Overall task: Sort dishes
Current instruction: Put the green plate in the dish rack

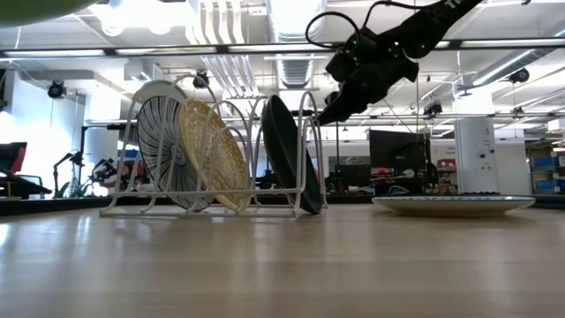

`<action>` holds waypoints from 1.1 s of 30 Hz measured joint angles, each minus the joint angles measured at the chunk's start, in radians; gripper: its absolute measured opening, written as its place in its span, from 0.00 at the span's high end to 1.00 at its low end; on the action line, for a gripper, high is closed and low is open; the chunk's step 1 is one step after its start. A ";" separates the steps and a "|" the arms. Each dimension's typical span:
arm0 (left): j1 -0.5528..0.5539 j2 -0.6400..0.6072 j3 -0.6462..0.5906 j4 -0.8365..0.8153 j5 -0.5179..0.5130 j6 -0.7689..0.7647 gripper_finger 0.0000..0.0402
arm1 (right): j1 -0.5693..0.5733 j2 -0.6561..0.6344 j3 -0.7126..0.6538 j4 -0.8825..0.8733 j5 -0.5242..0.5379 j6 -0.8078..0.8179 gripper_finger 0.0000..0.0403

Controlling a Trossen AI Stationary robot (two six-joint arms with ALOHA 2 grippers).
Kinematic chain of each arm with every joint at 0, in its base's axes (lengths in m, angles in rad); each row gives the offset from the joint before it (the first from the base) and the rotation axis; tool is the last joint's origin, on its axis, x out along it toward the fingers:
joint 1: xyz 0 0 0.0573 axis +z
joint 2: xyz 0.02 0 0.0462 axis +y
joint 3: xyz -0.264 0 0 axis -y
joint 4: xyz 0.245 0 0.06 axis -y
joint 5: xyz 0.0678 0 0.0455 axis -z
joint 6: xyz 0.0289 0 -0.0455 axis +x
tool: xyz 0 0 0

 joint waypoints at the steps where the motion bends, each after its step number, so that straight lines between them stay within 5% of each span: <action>1: 0.000 0.000 0.000 0.000 0.000 0.000 0.89 | 0.007 0.003 0.000 0.012 0.000 0.004 0.58; 8: 0.000 0.000 0.000 0.000 0.000 0.000 0.89 | 0.024 0.010 0.000 0.048 0.001 0.008 0.63; 19: 0.000 0.000 0.000 0.000 0.000 0.000 0.89 | 0.027 0.010 0.001 0.038 0.000 -0.067 0.97; 33: 0.002 0.000 0.000 0.000 0.000 -0.003 0.89 | 0.010 0.007 0.002 0.013 0.015 -0.149 0.98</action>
